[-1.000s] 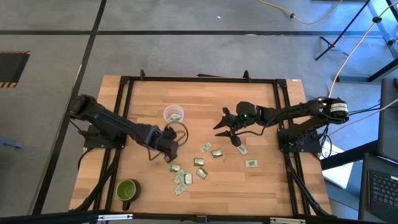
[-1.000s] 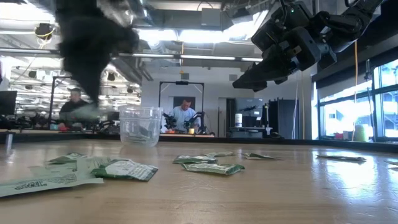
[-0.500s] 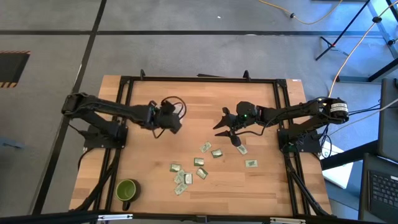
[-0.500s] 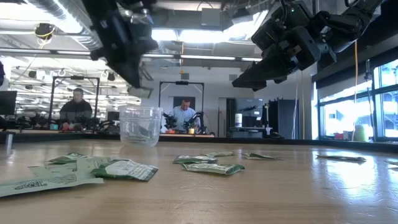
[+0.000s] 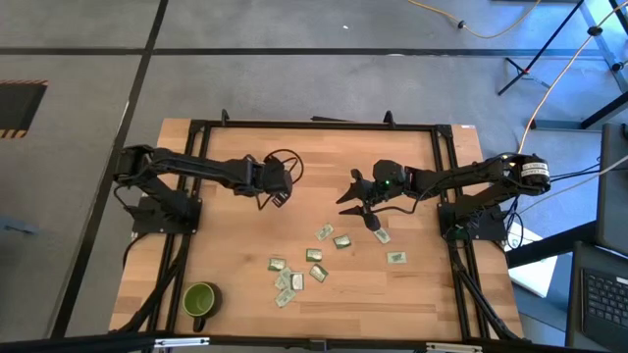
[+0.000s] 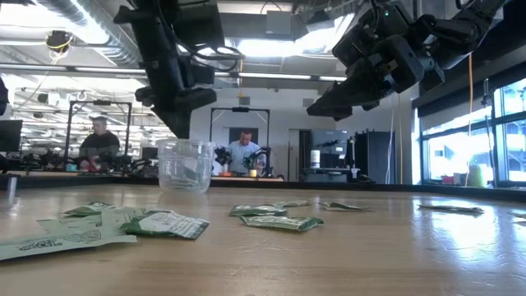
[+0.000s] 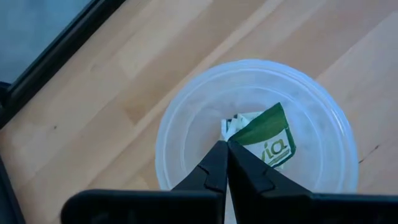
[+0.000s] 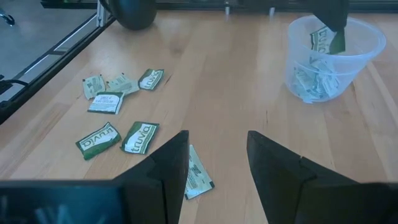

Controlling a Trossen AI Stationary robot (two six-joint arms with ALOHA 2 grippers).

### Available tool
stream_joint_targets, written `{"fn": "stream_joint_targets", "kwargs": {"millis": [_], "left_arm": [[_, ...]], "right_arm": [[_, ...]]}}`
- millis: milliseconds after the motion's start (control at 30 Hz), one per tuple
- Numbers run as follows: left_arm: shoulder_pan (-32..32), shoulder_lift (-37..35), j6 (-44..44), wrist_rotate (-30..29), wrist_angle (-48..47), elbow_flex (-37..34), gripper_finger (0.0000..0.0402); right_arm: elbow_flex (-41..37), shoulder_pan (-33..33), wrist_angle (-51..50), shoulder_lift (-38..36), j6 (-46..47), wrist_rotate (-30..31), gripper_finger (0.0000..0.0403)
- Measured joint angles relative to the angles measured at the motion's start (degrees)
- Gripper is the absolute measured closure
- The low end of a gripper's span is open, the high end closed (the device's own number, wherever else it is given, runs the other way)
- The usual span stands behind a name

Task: Pick and place Stevia / Truvia into bins
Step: Put the green stevia packet into the transparent container

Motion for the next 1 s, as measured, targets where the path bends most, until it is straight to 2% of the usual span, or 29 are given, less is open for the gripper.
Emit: {"fn": "stream_joint_targets", "kwargs": {"millis": [133,333,433,500,600,700,867,1000], "left_arm": [[0.0,-0.6,1.8,0.3,-0.2,0.0,0.0375],[0.0,-4.7,4.4,-3.5,-0.7,0.0,0.0344],[-0.9,-8.6,6.8,0.0,-0.2,0.0,0.0339],[-2.4,-10.8,8.2,5.8,0.5,0.1,0.0339],[-5.8,-12.1,10.2,15.6,2.8,0.1,0.0342],[-11.4,-11.4,13.5,20.0,5.9,0.1,0.0344],[-21.9,-6.6,16.3,19.5,9.5,0.1,0.0340],[-28.2,-1.0,12.3,13.6,11.9,0.1,0.0329]], "right_arm": [[0.0,0.0,0.0,0.0,0.0,0.0,0.0237],[0.0,0.0,-0.1,0.0,0.2,0.0,0.0237],[0.0,0.0,-0.1,0.0,0.2,0.0,0.0237],[0.0,0.0,-0.1,0.0,0.2,0.0,0.0237],[0.0,0.0,-0.3,0.0,0.1,0.0,0.0237],[0.0,0.0,-0.5,0.0,0.1,0.0,0.0237],[0.0,0.0,-0.7,0.0,0.0,0.0,0.0237],[0.0,0.0,-0.7,0.0,-0.1,0.0,0.0237]]}}
